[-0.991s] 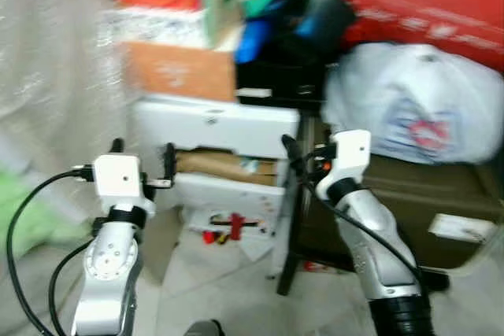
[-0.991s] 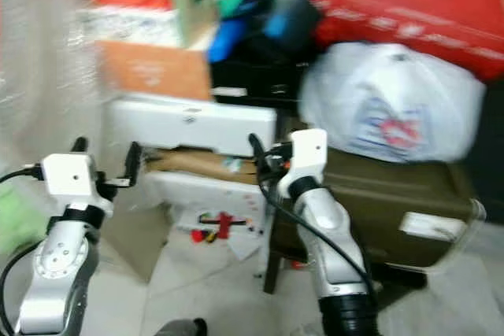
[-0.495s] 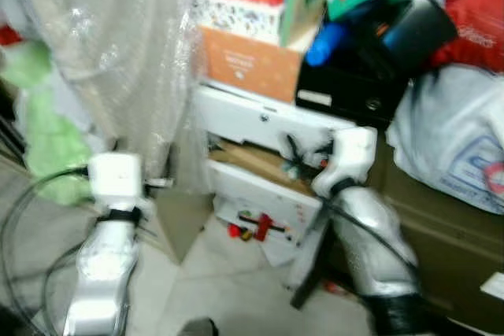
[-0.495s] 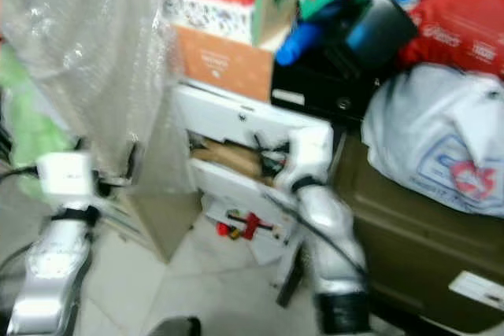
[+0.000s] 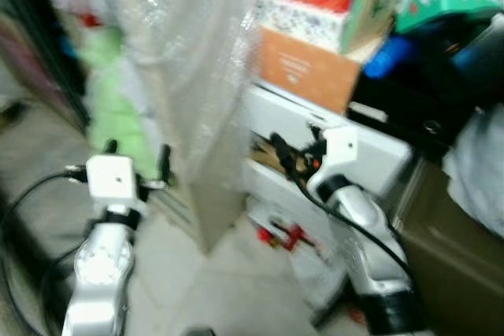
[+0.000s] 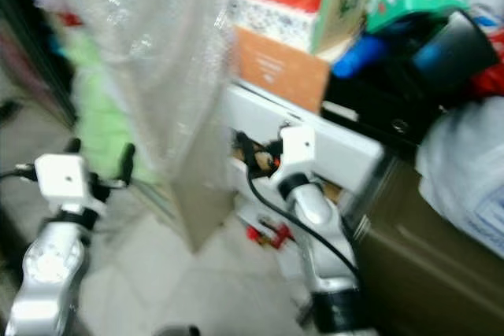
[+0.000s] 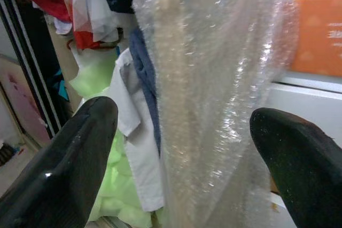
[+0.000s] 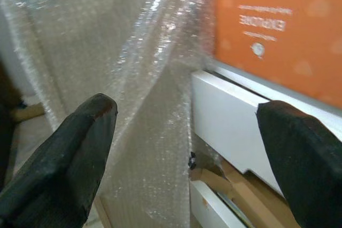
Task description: Clean up the room
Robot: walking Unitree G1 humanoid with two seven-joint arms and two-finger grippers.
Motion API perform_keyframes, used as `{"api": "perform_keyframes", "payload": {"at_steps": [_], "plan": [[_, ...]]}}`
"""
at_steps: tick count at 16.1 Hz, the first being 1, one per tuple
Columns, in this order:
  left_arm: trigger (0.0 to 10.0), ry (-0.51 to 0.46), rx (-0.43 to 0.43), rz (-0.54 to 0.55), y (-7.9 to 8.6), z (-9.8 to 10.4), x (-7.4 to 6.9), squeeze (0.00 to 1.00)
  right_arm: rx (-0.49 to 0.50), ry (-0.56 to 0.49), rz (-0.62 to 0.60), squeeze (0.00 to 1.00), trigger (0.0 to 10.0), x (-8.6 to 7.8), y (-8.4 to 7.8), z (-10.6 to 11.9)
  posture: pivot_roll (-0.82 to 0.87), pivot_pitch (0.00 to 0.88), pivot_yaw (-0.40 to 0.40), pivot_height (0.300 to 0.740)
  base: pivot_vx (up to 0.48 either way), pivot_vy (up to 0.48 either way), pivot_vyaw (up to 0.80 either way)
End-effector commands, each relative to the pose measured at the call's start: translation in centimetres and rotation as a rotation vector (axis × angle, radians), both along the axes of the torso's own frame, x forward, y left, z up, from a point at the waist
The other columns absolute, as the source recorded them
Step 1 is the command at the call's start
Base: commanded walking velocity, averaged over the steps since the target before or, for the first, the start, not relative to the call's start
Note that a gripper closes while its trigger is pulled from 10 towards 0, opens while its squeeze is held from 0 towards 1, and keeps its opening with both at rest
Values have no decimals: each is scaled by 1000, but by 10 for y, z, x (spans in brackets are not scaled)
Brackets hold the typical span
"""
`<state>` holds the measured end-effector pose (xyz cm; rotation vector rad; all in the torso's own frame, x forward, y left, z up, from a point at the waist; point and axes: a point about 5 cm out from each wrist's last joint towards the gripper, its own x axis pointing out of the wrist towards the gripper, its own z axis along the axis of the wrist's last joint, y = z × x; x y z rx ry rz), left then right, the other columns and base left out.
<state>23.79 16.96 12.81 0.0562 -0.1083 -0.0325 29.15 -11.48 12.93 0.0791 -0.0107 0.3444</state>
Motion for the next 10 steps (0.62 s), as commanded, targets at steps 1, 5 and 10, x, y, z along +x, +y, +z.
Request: {"api": "perform_keyframes", "payload": {"at_steps": [1,5,10], "plan": [[10000,-9,4,-10,1,3,0,0,6,-10,0,0,10000,1,0,2,-63,0,-19,740,0,0,800],[10000,-17,10,-22,1,7,4,0,11,-13,-8,0,10000,5,1,4,-63,0,-20,740,0,0,800],[10000,-18,19,-42,0,11,4,0,-15,-26,6,0,10000,7,9,9,-52,30,-33,740,0,0,800]]}}
